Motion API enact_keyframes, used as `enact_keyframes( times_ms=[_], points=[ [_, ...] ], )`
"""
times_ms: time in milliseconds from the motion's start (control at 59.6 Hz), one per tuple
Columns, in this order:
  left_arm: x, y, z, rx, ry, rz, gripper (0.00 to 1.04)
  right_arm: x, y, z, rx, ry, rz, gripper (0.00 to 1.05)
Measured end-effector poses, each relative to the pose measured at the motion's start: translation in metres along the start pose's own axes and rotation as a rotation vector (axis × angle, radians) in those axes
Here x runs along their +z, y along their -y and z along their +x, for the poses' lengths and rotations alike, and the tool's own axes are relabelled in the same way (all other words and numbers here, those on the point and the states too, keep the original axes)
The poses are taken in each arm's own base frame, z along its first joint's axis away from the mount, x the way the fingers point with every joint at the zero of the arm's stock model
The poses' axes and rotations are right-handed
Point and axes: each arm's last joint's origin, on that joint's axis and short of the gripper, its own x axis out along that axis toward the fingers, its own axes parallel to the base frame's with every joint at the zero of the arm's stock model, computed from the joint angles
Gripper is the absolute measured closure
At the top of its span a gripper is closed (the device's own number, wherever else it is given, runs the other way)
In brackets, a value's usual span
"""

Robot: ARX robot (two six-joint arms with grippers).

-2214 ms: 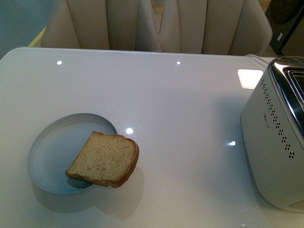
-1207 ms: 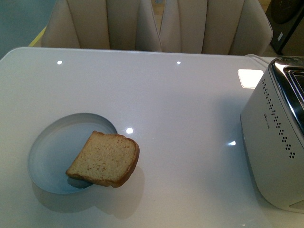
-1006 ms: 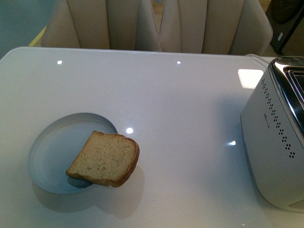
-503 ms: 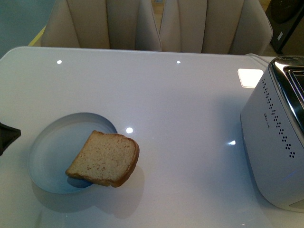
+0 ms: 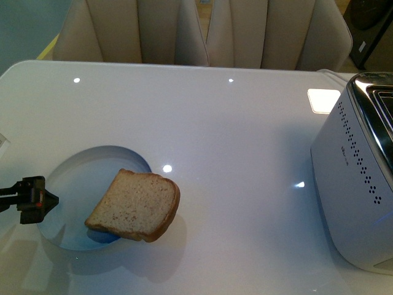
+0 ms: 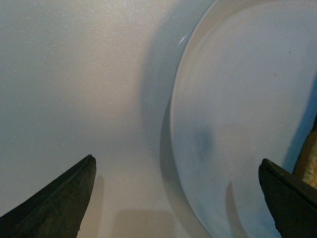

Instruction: Left arm holds plate, right arm toasts bread

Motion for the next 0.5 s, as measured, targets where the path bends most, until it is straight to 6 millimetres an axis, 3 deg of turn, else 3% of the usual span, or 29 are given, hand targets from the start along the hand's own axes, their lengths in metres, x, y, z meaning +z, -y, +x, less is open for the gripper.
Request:
enact_keyframes(
  times_ms=[184, 369, 503],
  points=[
    [-0.003, 0.002, 0.020, 0.006, -0.057, 0.027, 0.07, 0.000, 0.000, 0.000, 0.000, 0.000, 0.000, 0.09],
    [0.006, 0.006, 0.026, 0.008, -0.057, 0.050, 0.07, 0.000, 0.000, 0.000, 0.000, 0.000, 0.000, 0.09],
    [0.010, 0.010, 0.028, 0.000, -0.077, 0.049, 0.26, 0.000, 0.000, 0.000, 0.000, 0.000, 0.000, 0.09]
  ],
)
